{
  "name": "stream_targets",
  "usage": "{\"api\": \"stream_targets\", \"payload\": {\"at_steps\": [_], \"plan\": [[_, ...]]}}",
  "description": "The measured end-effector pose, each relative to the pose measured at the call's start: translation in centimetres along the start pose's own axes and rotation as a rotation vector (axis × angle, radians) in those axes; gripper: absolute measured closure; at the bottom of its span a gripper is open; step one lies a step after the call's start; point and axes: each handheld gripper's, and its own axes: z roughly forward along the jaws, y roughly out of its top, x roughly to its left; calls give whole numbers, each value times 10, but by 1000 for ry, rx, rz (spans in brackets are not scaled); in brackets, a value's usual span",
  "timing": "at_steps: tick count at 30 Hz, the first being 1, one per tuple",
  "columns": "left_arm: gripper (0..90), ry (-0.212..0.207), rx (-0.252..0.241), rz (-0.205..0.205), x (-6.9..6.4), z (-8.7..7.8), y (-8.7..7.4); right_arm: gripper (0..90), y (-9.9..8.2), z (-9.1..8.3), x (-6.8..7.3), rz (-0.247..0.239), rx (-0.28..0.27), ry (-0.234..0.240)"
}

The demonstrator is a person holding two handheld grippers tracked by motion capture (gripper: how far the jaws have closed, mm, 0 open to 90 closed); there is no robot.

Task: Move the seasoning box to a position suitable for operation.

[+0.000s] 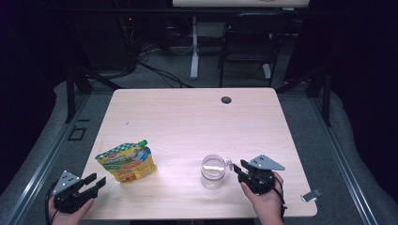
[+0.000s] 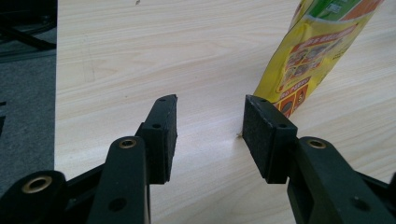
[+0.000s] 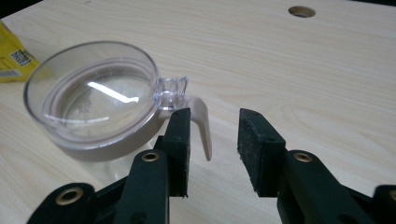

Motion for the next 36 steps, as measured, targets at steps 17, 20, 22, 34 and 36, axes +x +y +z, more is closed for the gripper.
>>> {"api": "stream_targets", "payload": {"at_steps": [17,20,22,34,36], "plan": [[553,5,-2,-1,1,-2,-2,702,29,5,1,-19,23,31],[553,8,1,-1,1,-2,-2,734,31,8,2,-12,33,40],[553,9,1,-1,1,-3,-2,756,32,9,3,-7,37,39],[554,11,-3,-2,2,-3,-2,856,36,16,6,-26,73,68],[554,12,-4,-2,2,-3,-2,859,36,17,6,-23,73,75]]}}
